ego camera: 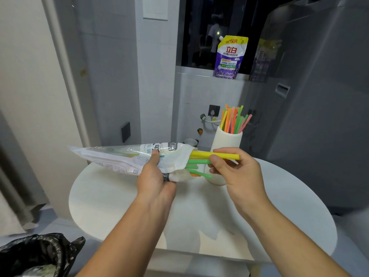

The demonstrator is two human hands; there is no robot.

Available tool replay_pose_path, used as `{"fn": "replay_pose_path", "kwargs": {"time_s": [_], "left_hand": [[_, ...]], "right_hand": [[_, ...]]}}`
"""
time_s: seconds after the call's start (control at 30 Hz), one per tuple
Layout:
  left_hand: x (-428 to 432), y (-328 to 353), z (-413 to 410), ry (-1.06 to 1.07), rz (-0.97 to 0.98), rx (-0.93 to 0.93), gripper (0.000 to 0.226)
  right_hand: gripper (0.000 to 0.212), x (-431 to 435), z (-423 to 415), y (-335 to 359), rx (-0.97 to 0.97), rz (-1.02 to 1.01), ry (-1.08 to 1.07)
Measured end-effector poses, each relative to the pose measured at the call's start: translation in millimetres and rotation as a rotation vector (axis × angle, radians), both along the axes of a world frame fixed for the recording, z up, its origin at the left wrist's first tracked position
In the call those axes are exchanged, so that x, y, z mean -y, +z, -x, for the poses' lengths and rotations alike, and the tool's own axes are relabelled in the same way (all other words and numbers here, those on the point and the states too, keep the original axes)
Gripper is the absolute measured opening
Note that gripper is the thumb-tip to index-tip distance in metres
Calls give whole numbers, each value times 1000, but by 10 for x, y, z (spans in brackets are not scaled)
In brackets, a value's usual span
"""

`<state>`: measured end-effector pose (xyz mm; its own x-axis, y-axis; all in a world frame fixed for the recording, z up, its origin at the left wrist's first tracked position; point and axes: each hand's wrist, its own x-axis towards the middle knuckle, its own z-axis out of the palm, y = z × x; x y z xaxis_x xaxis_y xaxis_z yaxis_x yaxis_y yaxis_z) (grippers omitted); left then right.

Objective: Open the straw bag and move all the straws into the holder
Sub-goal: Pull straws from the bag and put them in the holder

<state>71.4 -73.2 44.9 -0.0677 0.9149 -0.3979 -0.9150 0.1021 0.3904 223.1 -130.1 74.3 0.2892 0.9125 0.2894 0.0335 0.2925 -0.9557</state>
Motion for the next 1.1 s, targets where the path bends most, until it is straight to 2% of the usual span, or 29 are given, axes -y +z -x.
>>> {"fn": "replay_pose_path", "kwargs": {"time_s": [0.2,0.43,0.57,0.67,0.8,1.1], "left_hand": [[-4,58,108,15,34,10,29],[-61,0,158,71,65,-31,39],[-75,-37,154,81,84,-34,38],[-82,-34,172,101,84,-31,37],[-109,-48,212,131,93,-33,37],[-104,-86,194,116,122,-72,39]], "right_hand": [[13,-33,-221,98,-74,7,10],[10,-68,-267,137,-526,112,168],[12,-78,-216,138,-653,135,136],[11,-83,-241,157,-659,116,76],[15,-97,-377,245,-570,56,5],[7,-20,-803,551,-455,-24,-135]]}}
